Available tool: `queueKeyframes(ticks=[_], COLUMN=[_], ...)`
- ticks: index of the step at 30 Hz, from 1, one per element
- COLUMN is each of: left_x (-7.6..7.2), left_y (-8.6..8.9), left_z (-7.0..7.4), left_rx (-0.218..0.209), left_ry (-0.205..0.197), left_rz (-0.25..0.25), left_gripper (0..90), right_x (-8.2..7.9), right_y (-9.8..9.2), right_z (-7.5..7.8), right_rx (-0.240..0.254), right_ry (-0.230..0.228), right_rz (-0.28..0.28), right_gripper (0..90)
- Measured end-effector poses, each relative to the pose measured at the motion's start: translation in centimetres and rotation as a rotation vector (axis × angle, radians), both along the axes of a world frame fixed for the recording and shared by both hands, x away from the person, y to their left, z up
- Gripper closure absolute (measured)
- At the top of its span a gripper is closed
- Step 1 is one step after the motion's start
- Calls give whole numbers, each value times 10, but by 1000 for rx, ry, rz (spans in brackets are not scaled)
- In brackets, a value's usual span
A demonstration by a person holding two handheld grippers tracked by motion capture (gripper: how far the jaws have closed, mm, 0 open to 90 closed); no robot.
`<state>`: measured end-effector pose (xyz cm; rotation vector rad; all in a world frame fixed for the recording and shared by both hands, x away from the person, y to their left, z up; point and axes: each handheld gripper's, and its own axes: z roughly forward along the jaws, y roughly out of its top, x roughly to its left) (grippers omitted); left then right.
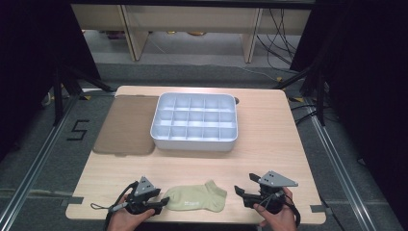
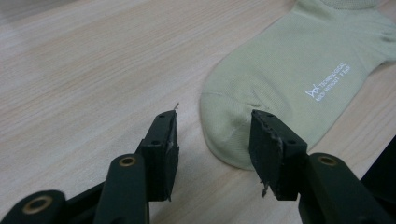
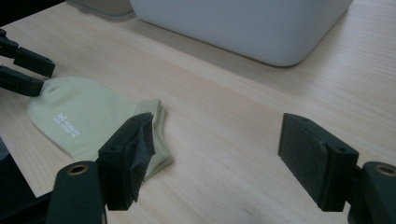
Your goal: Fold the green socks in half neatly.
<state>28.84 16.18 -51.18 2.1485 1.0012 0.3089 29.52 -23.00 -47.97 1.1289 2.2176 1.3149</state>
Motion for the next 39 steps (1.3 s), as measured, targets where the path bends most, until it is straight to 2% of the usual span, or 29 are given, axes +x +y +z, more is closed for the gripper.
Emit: queueKeyframes(ticks=[1, 2, 4, 6, 7, 9, 10, 11, 12, 13, 14, 17, 18, 19, 20, 21, 22, 23, 24, 25, 27, 28, 30, 31, 32, 34, 35, 36, 39], left_x=[-1, -1, -2, -2, -2, -2, -3, -3, -3, -3, -3, -2, -2, -3, -2, -2, -3, -2, -3, -3, -3, -3, -3, -4, -4, -4, -4, -3, -3], left_y=[-2, -4, -7, -7, -8, -10, -10, -9, -9, -9, -10, -7, -7, -7, -6, -6, -7, -6, -6, -6, -6, -6, -6, -7, -7, -6, -7, -5, -5], left_z=[-1, -2, -3, -2, -2, -3, -4, -4, -4, -5, -6, -3, -1, 0, 1, 2, 1, 2, 2, 3, 4, 4, 5, 5, 5, 6, 6, 7, 6], left_rx=[-1, 0, -6, 16, 13, -16, -25, -33, -53, -69, -90, -78, -70, -91, -80, -75, -92, -76, -74, -63, -77, -81, -80, -98, -98, -87, -99, -73, -64], left_ry=[-9, 0, -2, -14, -11, -22, -7, 3, 14, 7, 6, 1, 7, 4, -3, -2, 4, -14, -6, -3, -6, -4, -7, -9, -8, -6, -6, -7, -10], left_rz=[3, -4, 14, -27, -32, -37, -27, -47, -46, -42, -34, -51, -55, -38, -51, -55, -42, -63, -65, -71, -61, -61, -61, -49, -51, -61, -53, -70, -75], left_gripper=[531, 539, 553, 585, 604, 672, 702, 744, 778, 808, 819, 831, 832, 833, 834, 834, 835, 835, 835, 836, 836, 836, 837, 837, 837, 837, 837, 837, 837], right_x=[-1, -2, -1, -1, -1, 0, -1, -1, -2, -1, -1, -7, -8, -7, -10, -8, -8, -9, -8, -8, -7, -5, -3, -1, 1, 4, 4, 6, 10], right_y=[1, 1, 0, 0, 0, 1, 2, 2, 2, 3, 4, 10, 12, 13, 17, 18, 21, 24, 26, 29, 34, 37, 42, 44, 47, 52, 54, 57, 63], right_z=[0, 1, 1, 1, 1, 0, 0, 1, 2, 1, 1, 2, 3, 3, 3, 3, 2, 3, 3, 3, 2, 2, 1, 1, -1, -3, -3, -5, -8], right_rx=[-1, -3, -14, -9, -10, -4, -6, -4, -6, 8, -6, 12, 19, 5, 15, -2, -11, -28, -34, -31, -22, -33, -36, -49, -65, -70, -76, -74, -89], right_ry=[7, 22, 9, 8, 6, 3, 6, 7, 15, -1, -4, 31, 27, 15, 46, 16, 10, -1, -17, -11, 0, -6, -5, 6, -14, 1, 12, 13, 13], right_rz=[-8, -4, 6, 8, 8, 12, 9, 12, 12, 34, 28, 69, 90, 119, 125, 159, 187, 193, 202, 206, 233, 242, 244, 254, 260, 273, 275, 292, 315], right_gripper=[275, 275, 275, 276, 276, 276, 277, 282, 290, 298, 310, 431, 487, 517, 560, 591, 622, 652, 676, 704, 759, 789, 816, 821, 828, 847, 856, 866, 885])
